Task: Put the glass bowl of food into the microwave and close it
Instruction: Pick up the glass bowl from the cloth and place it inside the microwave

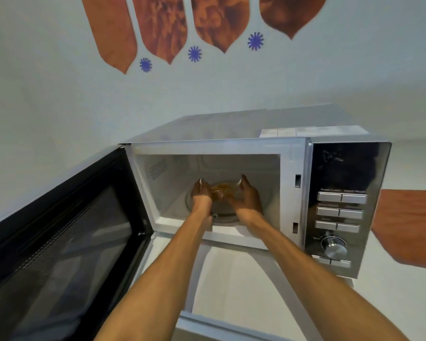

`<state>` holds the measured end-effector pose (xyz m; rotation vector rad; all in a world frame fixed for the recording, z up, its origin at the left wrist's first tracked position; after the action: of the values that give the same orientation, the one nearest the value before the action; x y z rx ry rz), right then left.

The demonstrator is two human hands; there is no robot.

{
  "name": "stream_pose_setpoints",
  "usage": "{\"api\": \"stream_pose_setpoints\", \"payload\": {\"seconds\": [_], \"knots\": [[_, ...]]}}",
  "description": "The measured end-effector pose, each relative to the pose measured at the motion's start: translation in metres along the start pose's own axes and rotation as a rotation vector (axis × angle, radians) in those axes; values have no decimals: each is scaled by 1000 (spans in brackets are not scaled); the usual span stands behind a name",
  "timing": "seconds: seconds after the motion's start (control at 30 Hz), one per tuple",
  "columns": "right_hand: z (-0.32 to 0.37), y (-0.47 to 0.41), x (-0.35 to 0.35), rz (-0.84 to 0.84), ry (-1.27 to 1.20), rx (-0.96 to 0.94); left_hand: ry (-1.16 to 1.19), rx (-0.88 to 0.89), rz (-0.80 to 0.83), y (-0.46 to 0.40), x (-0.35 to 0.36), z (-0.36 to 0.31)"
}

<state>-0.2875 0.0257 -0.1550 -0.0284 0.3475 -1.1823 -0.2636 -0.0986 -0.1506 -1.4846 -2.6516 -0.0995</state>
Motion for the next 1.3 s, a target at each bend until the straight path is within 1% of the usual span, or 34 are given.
{"api": "stream_pose_setpoints", "payload": {"seconds": [0.13, 0.33, 0.43, 0.73, 0.83, 0.9, 0.93, 1.0, 1.07, 1.1, 1.2, 1.3], "knots": [[-7, -10, 8, 40, 156, 31, -31, -54, 17, -12, 0, 1], [-7, -14, 10, 89, 256, 61, -44, -85, 26, -19, -3, 5], [-11, -18, 11, 130, 260, 89, -19, -104, 35, -20, -4, 8], [-9, -22, 10, 130, 292, 104, -12, -95, 66, -25, -2, 9], [-7, -20, 9, 154, 291, 117, -23, -104, 97, -17, -3, 4], [-3, -14, 10, 160, 262, 80, -68, -83, 106, -12, -6, 0], [0, -10, 10, 147, 259, 57, -80, -71, 91, -9, -9, -1], [4, 1, 8, 141, 278, 38, -22, -71, 63, 2, -13, -2], [7, 11, 8, 175, 353, 31, 45, -65, 21, 15, -14, -3], [10, 18, 9, 186, 399, 12, 40, -57, 4, 24, -15, -5], [24, 40, 10, 185, 462, -49, -47, -9, -39, 55, -15, -12], [45, 69, 8, 134, 487, -48, -112, 47, -51, 91, -19, -24]]}}
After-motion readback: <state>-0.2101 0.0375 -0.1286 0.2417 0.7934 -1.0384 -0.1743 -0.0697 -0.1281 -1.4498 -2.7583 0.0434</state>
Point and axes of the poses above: each hand's wrist, its own y-axis away from the middle knuckle, its own x-axis out of the palm, z = x × y, the point moved 4 cm from there along -y, towards the middle knuckle, and after that the axes turned 13 degrees about z, right-handed, at the moved point
